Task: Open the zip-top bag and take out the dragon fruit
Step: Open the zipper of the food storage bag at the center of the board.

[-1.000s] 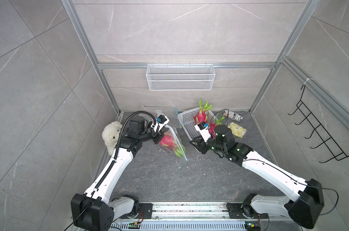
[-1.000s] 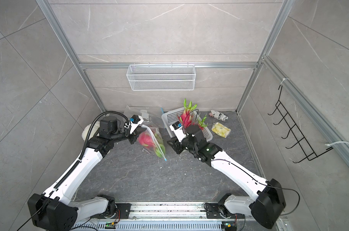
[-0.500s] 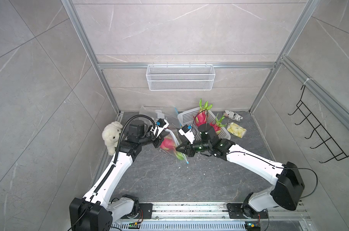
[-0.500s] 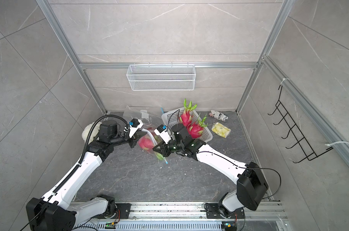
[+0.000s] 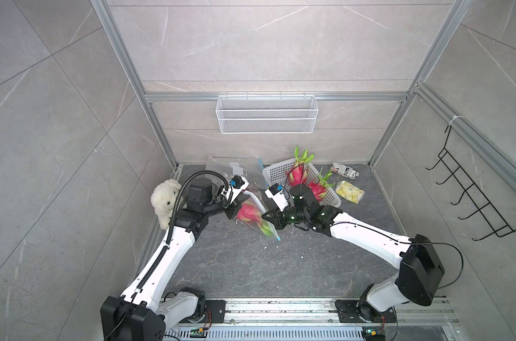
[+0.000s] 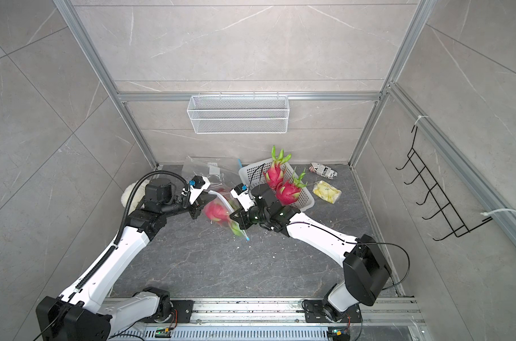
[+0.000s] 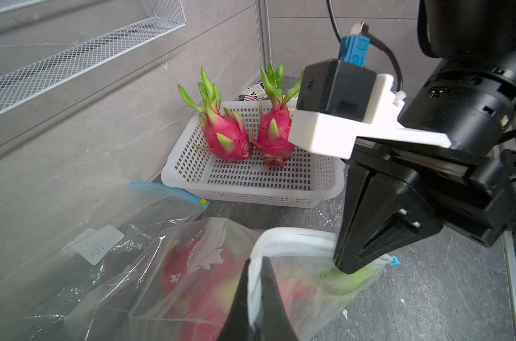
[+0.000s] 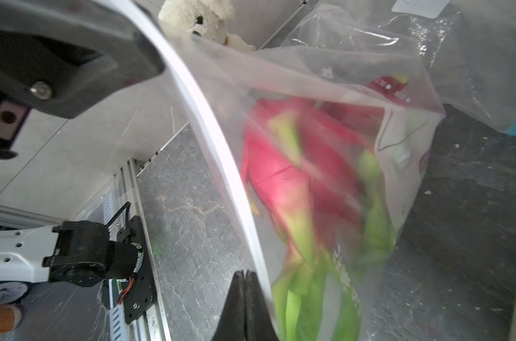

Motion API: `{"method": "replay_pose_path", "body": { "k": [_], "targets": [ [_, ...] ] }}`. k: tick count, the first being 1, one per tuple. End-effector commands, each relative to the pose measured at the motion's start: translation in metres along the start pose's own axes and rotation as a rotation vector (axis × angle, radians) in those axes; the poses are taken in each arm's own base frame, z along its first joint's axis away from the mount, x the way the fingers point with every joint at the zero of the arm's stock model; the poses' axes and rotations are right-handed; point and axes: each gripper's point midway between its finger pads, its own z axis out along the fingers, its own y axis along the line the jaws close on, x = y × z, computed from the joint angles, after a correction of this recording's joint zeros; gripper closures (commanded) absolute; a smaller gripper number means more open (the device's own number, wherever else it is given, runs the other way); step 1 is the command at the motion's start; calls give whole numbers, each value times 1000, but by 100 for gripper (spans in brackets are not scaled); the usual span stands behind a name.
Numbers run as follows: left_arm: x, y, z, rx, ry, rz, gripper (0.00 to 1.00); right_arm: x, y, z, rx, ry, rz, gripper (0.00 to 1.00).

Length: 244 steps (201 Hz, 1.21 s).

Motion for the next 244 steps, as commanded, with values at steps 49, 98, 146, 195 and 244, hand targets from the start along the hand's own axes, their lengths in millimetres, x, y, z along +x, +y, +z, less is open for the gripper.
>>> {"method": "replay_pose_path", "body": {
  "k": [49,98,146,195,244],
  "targets": [
    [-24,-6,-9,18,-80,49,100,-24,-12,-13,121,-58,-76,88],
    [-19,-5,-7,21,-60,49,100,-43,-8,-34,174,-83,-164,68],
    [-18,-5,-7,23,-47,52,100,-43,-11,-24,167,-41,-204,64],
    [-19,-3,-8,5,-51,56,100,-30,15,-9,-28,-22,-183,60],
    [-20,-4,-10,4,-52,62,100,-25,4,1,9,-15,-171,82]
  ]
}}
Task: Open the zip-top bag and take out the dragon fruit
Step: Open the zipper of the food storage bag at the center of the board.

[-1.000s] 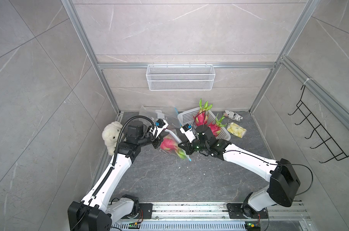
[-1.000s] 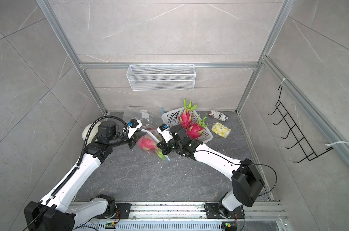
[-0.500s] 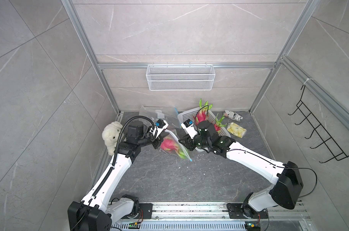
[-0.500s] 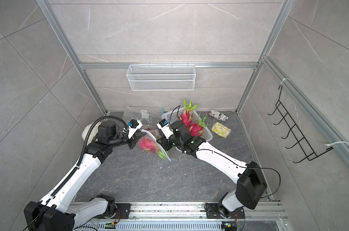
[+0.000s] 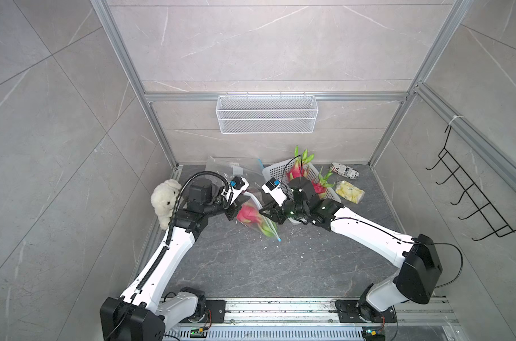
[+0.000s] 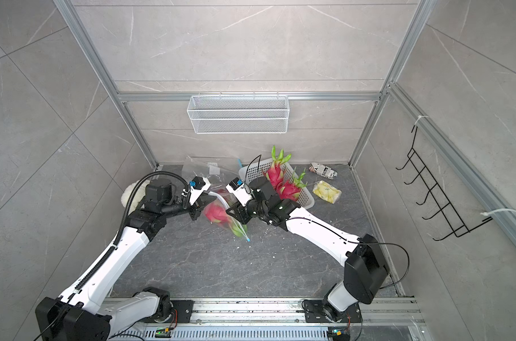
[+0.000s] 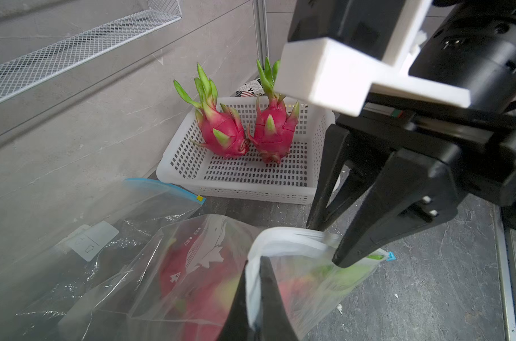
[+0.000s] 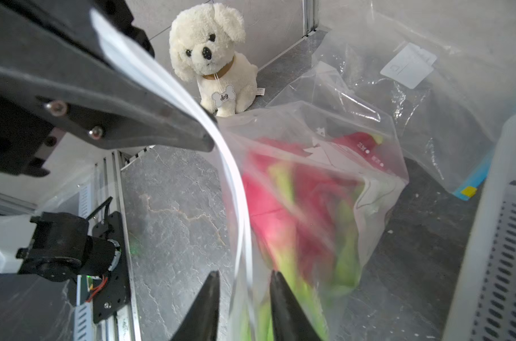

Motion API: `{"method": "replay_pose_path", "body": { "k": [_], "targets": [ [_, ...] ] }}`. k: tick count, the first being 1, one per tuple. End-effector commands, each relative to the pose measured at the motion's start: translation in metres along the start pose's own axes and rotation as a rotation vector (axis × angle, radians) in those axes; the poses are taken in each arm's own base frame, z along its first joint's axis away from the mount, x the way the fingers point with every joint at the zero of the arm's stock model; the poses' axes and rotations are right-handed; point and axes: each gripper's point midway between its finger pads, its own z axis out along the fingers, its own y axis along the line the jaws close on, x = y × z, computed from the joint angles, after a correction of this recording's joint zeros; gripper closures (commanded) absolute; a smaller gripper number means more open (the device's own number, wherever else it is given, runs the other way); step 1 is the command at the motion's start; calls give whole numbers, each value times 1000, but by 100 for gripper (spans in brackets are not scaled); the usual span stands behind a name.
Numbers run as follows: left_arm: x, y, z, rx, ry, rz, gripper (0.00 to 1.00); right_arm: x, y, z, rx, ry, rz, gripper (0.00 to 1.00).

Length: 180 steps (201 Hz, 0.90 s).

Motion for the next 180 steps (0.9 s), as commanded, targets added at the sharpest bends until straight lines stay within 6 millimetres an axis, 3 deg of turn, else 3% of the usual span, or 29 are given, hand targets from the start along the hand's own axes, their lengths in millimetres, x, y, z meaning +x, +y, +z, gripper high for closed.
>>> {"method": "replay_pose_path", "body": {
  "k": [1,19,48,56,65,75,78,80,83,117,150,180],
  "targets": [
    [-24,-2,-10,-5,-68,69,100,4,-4,7,1,-1,8,82],
    [-24,-2,-10,-9,-69,72,100,4,-5,10,3,3,15,93],
    [-26,1,-11,-18,-71,42,98,0,-3,12,-16,-10,48,100],
    [-28,4,-12,-34,-68,11,83,-2,-2,12,-21,-15,65,100],
    [-28,11,-13,-73,-61,-54,43,-4,-2,13,-23,-20,95,100],
    [-24,21,-15,-129,-46,-161,28,-7,-3,14,-23,-34,134,100],
    [-23,22,-15,-140,-42,-193,19,-8,-2,14,-26,-41,146,100],
    [-22,23,-16,-148,-39,-214,5,-8,-2,14,-31,-44,153,100],
    [-20,24,-16,-154,-32,-248,1,-9,-1,15,-39,-50,164,100],
    [11,29,-26,-281,-27,-759,0,-15,-5,16,-35,-108,260,98],
    [26,0,-30,-191,-82,-929,1,-20,-2,17,-52,-125,292,98],
    [42,-7,-21,-154,-138,-1053,2,-20,-2,17,-59,-134,321,98]
  ]
}}
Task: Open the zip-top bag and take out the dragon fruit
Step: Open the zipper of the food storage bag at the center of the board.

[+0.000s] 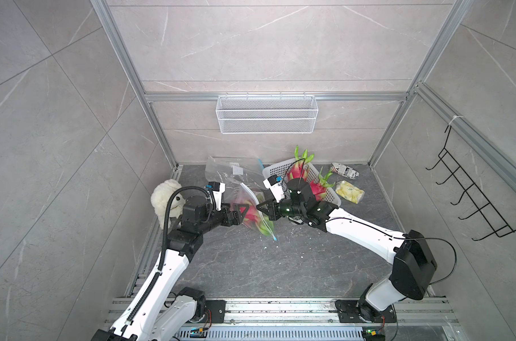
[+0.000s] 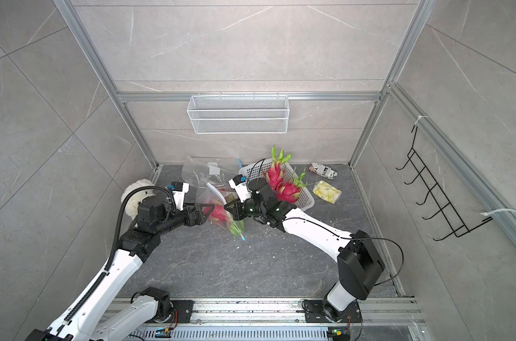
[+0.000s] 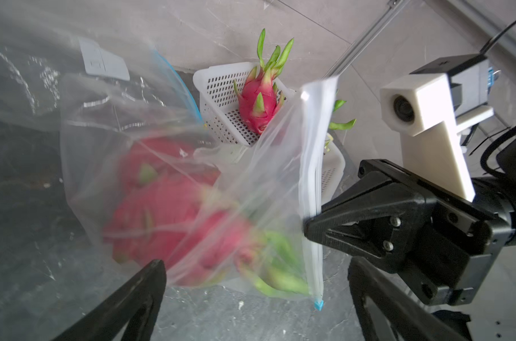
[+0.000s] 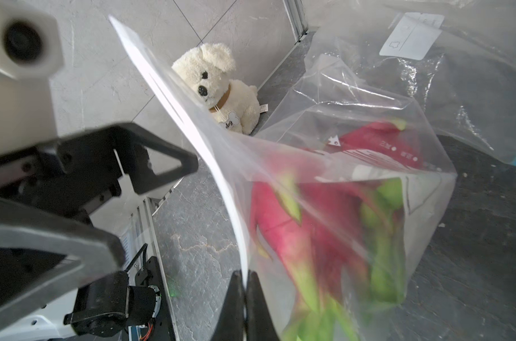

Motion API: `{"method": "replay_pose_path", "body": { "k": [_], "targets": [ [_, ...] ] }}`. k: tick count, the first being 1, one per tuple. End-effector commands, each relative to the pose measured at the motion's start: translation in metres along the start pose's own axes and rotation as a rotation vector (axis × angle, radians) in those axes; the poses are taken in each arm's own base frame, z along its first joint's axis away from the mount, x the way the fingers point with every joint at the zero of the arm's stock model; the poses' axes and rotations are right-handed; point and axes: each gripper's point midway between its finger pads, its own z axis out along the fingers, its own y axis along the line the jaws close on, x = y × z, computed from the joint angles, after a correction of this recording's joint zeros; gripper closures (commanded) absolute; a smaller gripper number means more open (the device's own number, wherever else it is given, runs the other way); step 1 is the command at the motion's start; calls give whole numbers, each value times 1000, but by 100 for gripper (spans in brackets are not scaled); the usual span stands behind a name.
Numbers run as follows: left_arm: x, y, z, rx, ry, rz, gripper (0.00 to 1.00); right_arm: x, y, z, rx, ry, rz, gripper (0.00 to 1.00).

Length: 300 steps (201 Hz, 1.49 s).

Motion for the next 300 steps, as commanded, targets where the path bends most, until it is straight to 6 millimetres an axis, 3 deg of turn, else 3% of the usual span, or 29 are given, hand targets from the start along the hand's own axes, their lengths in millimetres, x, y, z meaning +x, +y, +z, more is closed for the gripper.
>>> {"method": "replay_pose_path", "body": {
  "k": [1,26,81,135,178,218,238,261,300],
  "targets": [
    [-4,-8,6,87,-51,-176,2,-6,2,5,-24,-37,40,98],
    [-9,-13,22,175,-69,-227,3,-11,3,5,-33,-71,81,98],
    [-3,-44,37,304,-7,-79,7,-19,-1,4,15,-84,123,97],
    [27,-51,50,257,100,4,11,-25,-9,1,70,-100,158,97],
    [32,-41,62,209,123,46,25,-32,-1,-5,55,-110,165,97],
    [21,-37,71,182,94,70,31,-33,3,-10,47,-112,167,97],
    [18,-39,76,187,96,67,43,-32,2,-11,51,-110,169,96],
    [22,-40,78,202,117,63,67,-32,1,-12,60,-111,162,96],
    [26,-41,71,203,126,64,67,-33,-7,-18,116,-119,136,96]
  ]
}}
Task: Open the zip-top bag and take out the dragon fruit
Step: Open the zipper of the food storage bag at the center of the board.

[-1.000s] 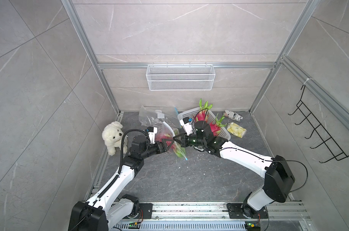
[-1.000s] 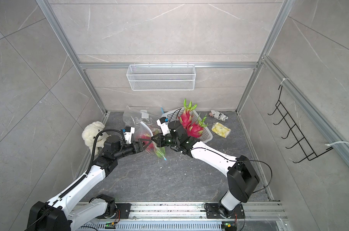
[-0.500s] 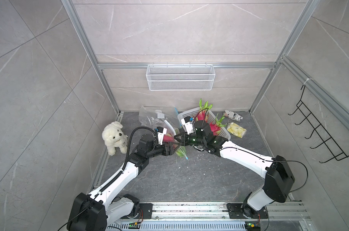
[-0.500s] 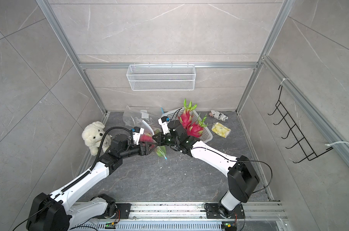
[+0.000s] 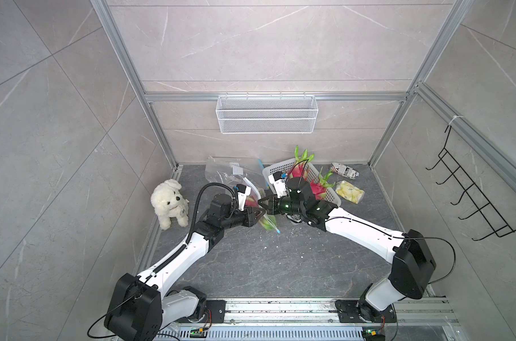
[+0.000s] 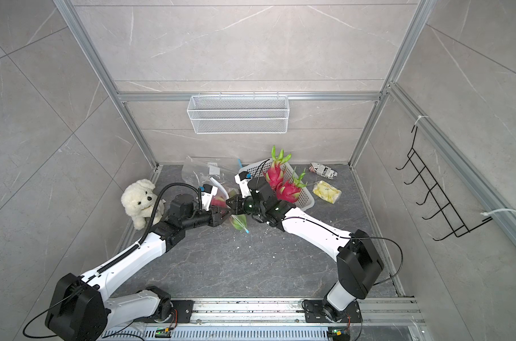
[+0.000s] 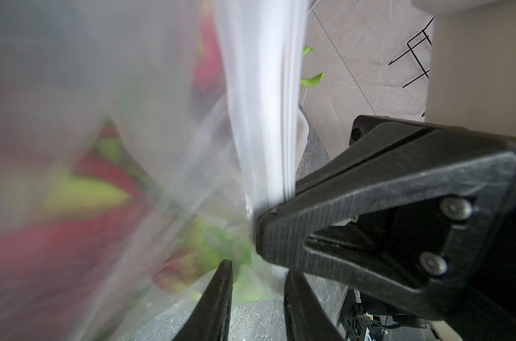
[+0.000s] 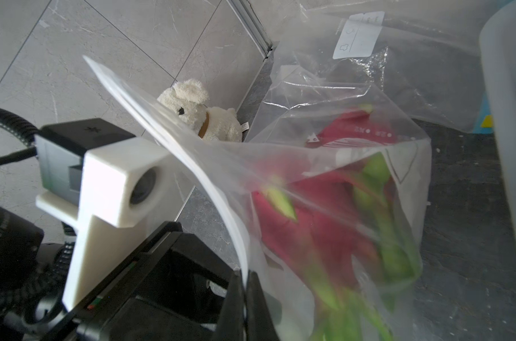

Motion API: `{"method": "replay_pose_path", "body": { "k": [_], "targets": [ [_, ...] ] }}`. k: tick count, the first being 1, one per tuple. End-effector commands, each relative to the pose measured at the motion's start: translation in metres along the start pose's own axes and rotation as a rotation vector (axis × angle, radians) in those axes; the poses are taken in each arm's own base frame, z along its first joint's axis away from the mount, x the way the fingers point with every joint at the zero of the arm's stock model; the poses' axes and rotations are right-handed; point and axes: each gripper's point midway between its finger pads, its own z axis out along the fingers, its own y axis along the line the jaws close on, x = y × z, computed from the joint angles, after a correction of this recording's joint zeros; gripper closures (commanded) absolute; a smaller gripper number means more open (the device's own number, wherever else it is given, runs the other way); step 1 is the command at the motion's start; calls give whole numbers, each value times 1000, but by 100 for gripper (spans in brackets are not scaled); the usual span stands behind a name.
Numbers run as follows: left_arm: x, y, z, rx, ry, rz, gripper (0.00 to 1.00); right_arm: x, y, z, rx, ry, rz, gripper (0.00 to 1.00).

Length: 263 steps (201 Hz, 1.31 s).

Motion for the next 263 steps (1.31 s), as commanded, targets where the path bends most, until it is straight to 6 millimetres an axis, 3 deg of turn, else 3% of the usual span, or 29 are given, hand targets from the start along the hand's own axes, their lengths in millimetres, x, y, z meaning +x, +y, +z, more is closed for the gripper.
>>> {"method": "replay_pose_path", "body": {
  "k": [1,30,45,59,91,136,168,214,263],
  "targets": [
    [-12,-7,-7,3,-33,37,67,-20,12,-18,9,-59,-44,96],
    [-10,-8,-10,-1,-22,57,62,-23,11,-20,17,-59,-57,94],
    [-10,-6,-10,-14,-28,64,80,-22,15,-19,-10,-43,-62,85],
    [-12,-3,-10,-25,-34,71,91,-22,17,-20,-23,-38,-64,83],
    [-14,1,-10,-52,-42,86,100,-18,18,-20,-41,-25,-72,85],
    [-6,5,-10,-59,-22,74,100,-4,6,-24,11,20,-144,82],
    [-4,1,-14,-43,-36,68,100,33,2,-24,-22,164,-260,78],
    [-14,-11,-25,-37,-53,113,100,79,-37,-8,35,260,-309,70],
    [-14,-12,-25,-36,-43,104,100,90,-49,6,39,281,-310,66]
  ]
}}
